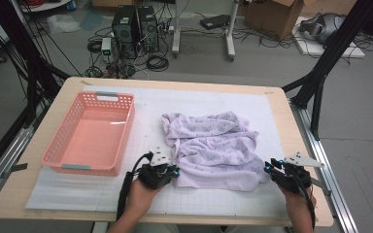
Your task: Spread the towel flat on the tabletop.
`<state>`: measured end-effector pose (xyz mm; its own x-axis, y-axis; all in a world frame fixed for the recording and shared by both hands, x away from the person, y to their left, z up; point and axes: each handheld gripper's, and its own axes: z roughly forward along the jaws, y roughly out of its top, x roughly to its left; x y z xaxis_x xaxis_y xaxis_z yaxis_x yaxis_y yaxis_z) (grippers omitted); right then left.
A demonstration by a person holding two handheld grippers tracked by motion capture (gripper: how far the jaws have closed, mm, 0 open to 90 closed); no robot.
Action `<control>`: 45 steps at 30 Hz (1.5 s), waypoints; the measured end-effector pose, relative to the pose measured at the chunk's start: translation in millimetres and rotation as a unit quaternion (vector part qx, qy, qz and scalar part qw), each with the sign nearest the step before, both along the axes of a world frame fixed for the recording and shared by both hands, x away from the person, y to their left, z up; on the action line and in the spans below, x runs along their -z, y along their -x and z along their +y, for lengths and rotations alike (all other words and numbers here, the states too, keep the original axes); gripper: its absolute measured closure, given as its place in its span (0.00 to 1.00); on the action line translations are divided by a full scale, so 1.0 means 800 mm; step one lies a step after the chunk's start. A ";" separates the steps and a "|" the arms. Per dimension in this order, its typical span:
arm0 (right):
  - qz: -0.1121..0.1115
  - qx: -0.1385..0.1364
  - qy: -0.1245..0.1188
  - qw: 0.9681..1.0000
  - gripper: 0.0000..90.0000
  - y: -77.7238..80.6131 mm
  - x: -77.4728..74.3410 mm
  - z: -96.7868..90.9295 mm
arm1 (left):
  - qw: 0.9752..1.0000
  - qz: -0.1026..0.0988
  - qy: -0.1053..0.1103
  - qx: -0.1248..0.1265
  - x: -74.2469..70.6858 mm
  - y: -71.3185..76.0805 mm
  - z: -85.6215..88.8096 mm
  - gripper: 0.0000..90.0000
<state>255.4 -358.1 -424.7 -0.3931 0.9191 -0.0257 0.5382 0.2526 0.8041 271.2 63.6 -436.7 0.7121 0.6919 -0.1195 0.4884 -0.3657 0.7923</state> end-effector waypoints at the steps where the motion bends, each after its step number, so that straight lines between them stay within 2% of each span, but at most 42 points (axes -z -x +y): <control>1: 0.001 -0.002 0.001 1.000 0.76 -0.001 0.001 0.002 | 1.000 0.000 0.003 -0.007 0.000 0.003 0.011 0.93; 2: 0.001 -0.002 0.001 1.000 0.76 -0.001 0.001 0.002 | 1.000 0.004 0.009 -0.008 0.001 0.006 0.018 0.93; 4: 0.006 -0.004 0.002 1.000 0.76 -0.001 0.002 0.004 | 0.999 0.017 0.050 0.003 0.004 0.013 0.031 0.92; 5: 0.009 -0.004 0.003 1.000 0.76 -0.001 0.003 0.005 | 0.998 0.014 0.062 0.010 0.004 0.015 0.036 0.87; 6: 0.009 -0.004 0.003 1.000 0.76 -0.001 0.003 0.005 | 0.998 0.007 0.064 0.008 0.004 0.016 0.040 0.87; 8: 0.012 -0.005 0.001 1.000 0.75 0.002 0.002 0.003 | 0.997 -0.003 0.071 -0.005 0.002 0.013 0.045 0.73; 10: 0.014 -0.008 -0.008 1.000 0.75 0.004 0.002 0.002 | 0.996 -0.012 0.081 -0.017 0.000 0.007 0.049 0.69; 11: 0.015 -0.023 -0.029 0.999 0.74 0.007 0.001 0.000 | 0.996 -0.015 0.086 -0.019 -0.001 0.003 0.049 0.63; 12: 0.015 -0.023 -0.029 0.999 0.73 0.007 0.001 0.000 | 0.996 -0.016 0.091 -0.020 0.000 0.000 0.048 0.63; 13: 0.020 -0.052 -0.046 0.997 0.70 0.008 0.001 0.003 | 0.996 -0.017 0.091 -0.018 0.000 -0.004 0.047 0.59; 14: 0.028 -0.065 -0.051 0.996 0.67 0.005 0.003 0.007 | 0.996 -0.017 0.090 -0.016 0.000 -0.008 0.044 0.57; 16: 0.034 -0.075 -0.046 0.996 0.66 0.003 0.007 0.013 | 0.996 -0.011 0.082 -0.015 0.002 -0.021 0.036 0.54; 17: 0.047 -0.084 -0.024 0.995 0.64 -0.003 0.016 0.027 | 0.996 -0.008 0.082 -0.017 0.004 -0.028 0.031 0.51; 18: 0.047 -0.084 -0.024 0.995 0.64 -0.003 0.016 0.027 | 0.997 -0.007 0.079 -0.020 0.006 -0.034 0.026 0.51; 19: 0.053 -0.086 -0.014 0.995 0.63 -0.006 0.021 0.032 | 0.997 -0.005 0.070 -0.019 0.008 -0.041 0.020 0.50; 20: 0.051 -0.083 0.000 0.995 0.64 -0.011 0.027 0.039 | 0.998 -0.001 0.064 -0.015 0.009 -0.046 0.013 0.50; 21: 0.051 -0.083 0.000 0.995 0.64 -0.011 0.027 0.039 | 0.998 0.003 0.060 -0.008 0.010 -0.051 0.006 0.50; 22: 0.046 -0.079 0.014 0.996 0.76 -0.014 0.027 0.041 | 0.999 0.008 0.051 0.000 0.012 -0.055 -0.001 0.51; 23: 0.042 -0.075 0.025 0.996 0.84 -0.015 0.027 0.040 | 0.999 0.010 0.046 0.008 0.015 -0.057 -0.010 0.53; 24: 0.042 -0.075 0.025 0.996 0.84 -0.015 0.027 0.040 | 0.999 0.010 0.036 0.015 0.019 -0.059 -0.017 0.53; 25: 0.041 -0.073 0.027 0.996 0.89 -0.018 0.026 0.038 | 1.000 0.002 0.023 0.011 0.018 -0.058 -0.024 0.55; 26: 0.047 -0.072 0.020 0.996 0.91 -0.020 0.026 0.035 | 1.000 -0.001 0.023 0.019 0.017 -0.058 -0.027 0.61; 27: 0.048 -0.073 0.014 0.996 0.92 -0.023 0.026 0.033 | 1.000 -0.001 0.014 0.024 0.016 -0.059 -0.032 0.73; 28: 0.039 -0.074 0.021 0.996 0.93 -0.028 0.026 0.035 | 1.000 -0.009 0.000 0.027 0.013 -0.059 -0.036 0.82; 29: 0.034 -0.070 0.021 0.997 0.94 -0.030 0.025 0.037 | 1.000 -0.014 -0.007 0.025 0.009 -0.060 -0.039 0.83; 32: 0.004 -0.047 0.024 0.999 0.95 -0.040 0.020 0.042 | 0.999 -0.032 0.009 -0.007 0.001 -0.066 -0.033 0.83; 33: 0.004 -0.047 0.024 0.999 0.95 -0.040 0.020 0.042 | 0.999 -0.038 0.017 -0.027 -0.001 -0.067 -0.028 0.83; 34: -0.009 -0.037 0.030 0.999 0.95 -0.044 0.018 0.043 | 0.998 -0.043 0.023 -0.046 -0.002 -0.070 -0.023 0.83; 35: -0.020 -0.017 0.037 0.999 0.95 -0.055 0.015 0.045 | 0.997 -0.050 0.022 -0.062 -0.002 -0.073 -0.018 0.83; 36: -0.020 -0.017 0.037 0.999 0.95 -0.055 0.015 0.045 | 0.996 -0.057 0.020 -0.073 -0.002 -0.076 -0.014 0.83; 38: -0.022 -0.007 0.052 0.998 0.95 -0.070 0.014 0.052 | 0.993 -0.078 0.006 -0.086 -0.001 -0.084 -0.012 0.84; 40: -0.023 0.001 0.076 0.997 0.95 -0.084 0.014 0.064 | 0.989 -0.105 -0.008 -0.104 0.005 -0.090 -0.014 0.84; 42: -0.023 0.011 0.085 0.996 0.94 -0.096 0.012 0.073 | 0.989 -0.096 -0.005 -0.116 0.012 -0.096 -0.015 0.81; 43: -0.018 0.010 0.081 0.997 0.93 -0.101 0.011 0.075 | 0.989 -0.095 -0.005 -0.118 0.011 -0.095 -0.014 0.75; 45: -0.020 0.002 0.065 0.998 0.88 -0.098 0.007 0.073 | 0.989 -0.099 0.010 -0.111 0.004 -0.087 -0.008 0.64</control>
